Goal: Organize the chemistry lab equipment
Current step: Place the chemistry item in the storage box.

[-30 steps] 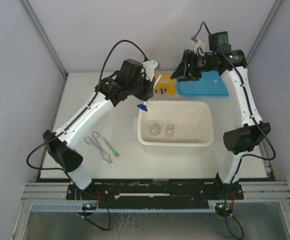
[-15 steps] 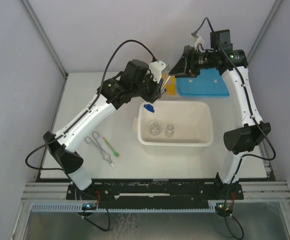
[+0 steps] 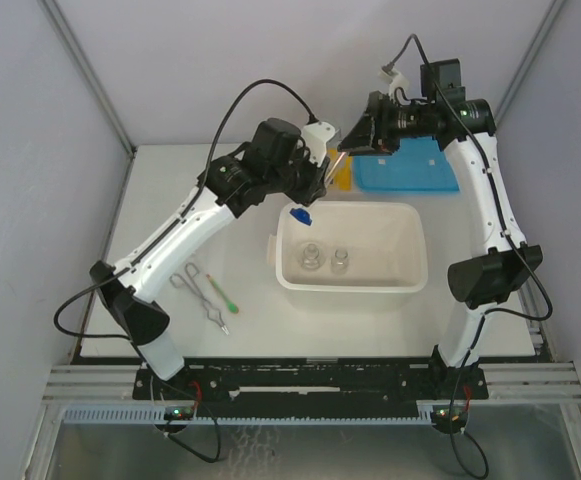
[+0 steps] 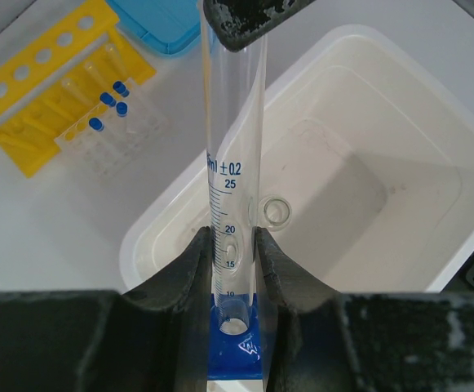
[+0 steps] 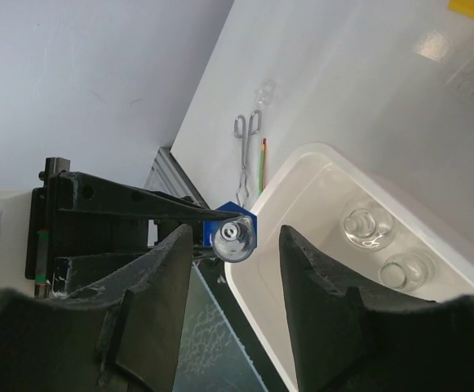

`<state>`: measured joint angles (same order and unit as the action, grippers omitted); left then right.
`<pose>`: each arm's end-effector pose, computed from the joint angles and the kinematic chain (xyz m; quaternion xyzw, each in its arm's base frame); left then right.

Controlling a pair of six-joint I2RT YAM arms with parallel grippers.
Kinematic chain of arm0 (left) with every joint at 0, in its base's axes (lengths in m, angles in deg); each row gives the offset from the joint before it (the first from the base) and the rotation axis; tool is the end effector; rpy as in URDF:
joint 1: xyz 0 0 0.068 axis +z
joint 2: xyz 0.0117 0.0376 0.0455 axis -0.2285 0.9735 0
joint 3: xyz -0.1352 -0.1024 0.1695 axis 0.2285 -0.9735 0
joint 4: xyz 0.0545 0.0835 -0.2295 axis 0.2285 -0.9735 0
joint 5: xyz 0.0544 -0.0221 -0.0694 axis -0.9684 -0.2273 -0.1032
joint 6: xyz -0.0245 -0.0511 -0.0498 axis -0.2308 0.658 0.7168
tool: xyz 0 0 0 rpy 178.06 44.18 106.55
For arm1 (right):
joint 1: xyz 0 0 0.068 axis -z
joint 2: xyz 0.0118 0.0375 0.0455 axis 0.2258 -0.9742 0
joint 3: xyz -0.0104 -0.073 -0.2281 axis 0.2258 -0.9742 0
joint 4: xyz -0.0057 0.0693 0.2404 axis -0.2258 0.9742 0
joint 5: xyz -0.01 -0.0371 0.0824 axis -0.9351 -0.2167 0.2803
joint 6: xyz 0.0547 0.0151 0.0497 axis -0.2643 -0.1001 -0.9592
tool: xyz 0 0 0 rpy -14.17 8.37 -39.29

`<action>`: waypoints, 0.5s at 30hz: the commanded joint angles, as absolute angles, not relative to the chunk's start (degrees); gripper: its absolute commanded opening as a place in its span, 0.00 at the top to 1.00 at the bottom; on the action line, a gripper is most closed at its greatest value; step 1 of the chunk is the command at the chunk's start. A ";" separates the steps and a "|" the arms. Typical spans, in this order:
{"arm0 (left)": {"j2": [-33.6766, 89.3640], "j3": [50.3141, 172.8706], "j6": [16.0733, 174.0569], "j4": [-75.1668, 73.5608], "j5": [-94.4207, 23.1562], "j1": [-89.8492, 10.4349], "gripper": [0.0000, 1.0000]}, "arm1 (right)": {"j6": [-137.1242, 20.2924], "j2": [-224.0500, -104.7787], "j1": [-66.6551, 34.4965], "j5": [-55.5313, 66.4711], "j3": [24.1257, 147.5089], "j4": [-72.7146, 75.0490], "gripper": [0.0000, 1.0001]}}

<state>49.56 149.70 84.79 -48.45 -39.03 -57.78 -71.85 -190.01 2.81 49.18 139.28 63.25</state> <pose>0.2653 -0.2689 0.3793 0.3417 0.8063 -0.2219 0.4289 0.3505 0.1138 0.4043 -0.1102 0.8305 0.4789 0.2624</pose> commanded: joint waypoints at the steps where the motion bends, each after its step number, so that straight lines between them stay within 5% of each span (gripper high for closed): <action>1: 49.80 154.06 83.75 -47.27 -37.49 -57.86 1.00 | -71.65 -188.98 2.22 50.02 139.28 61.91 0.55; 15: 49.51 153.53 83.84 -47.28 -37.30 -58.22 1.00 | -69.89 -188.58 0.44 49.30 136.69 63.24 0.64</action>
